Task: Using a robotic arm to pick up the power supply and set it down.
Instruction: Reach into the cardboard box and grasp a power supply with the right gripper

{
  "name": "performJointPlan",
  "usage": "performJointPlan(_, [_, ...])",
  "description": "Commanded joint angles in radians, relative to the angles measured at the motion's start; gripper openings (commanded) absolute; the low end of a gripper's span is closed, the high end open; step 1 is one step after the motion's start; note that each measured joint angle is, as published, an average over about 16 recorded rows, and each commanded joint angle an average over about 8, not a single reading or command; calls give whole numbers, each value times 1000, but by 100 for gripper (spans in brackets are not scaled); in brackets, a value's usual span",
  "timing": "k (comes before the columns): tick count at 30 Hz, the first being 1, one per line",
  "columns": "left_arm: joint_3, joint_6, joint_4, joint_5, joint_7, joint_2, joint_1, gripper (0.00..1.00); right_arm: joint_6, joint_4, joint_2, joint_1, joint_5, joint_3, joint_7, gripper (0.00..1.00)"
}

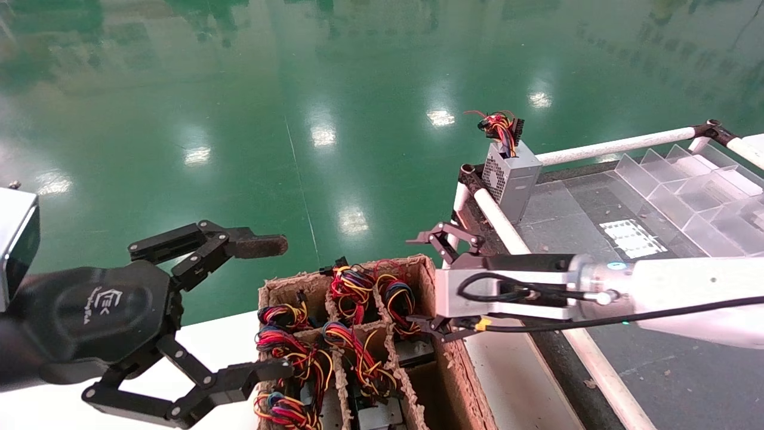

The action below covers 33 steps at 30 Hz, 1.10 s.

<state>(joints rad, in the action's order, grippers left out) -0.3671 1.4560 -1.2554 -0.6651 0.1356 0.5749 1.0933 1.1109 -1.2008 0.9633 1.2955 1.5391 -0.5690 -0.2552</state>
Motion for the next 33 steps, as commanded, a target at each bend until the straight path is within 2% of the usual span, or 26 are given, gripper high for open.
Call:
performJointPlan(1, [0,0,0,0,0,0,0,100,-9,4,16,8,29,-13,-13,38])
performJointPlan(3, [0,0,0,0,0,0,0,100,-15,23,34,21,54,-25,-31,13])
performJointPlan(4, [0,0,0,0,0,0,0,100,-16,33,42,27,63,-31,-40,3])
performJointPlan(5, [0,0,0,0,0,0,0,100,-17,44,51,33,73,-36,-49,0])
performJointPlan(18, [0,0,0,0,0,0,0,100,-37,134,125,82,120,-64,-124,0])
performJointPlan(33, [0,0,0,0,0,0,0,100,-38,135,153,94,157,-89,-145,0])
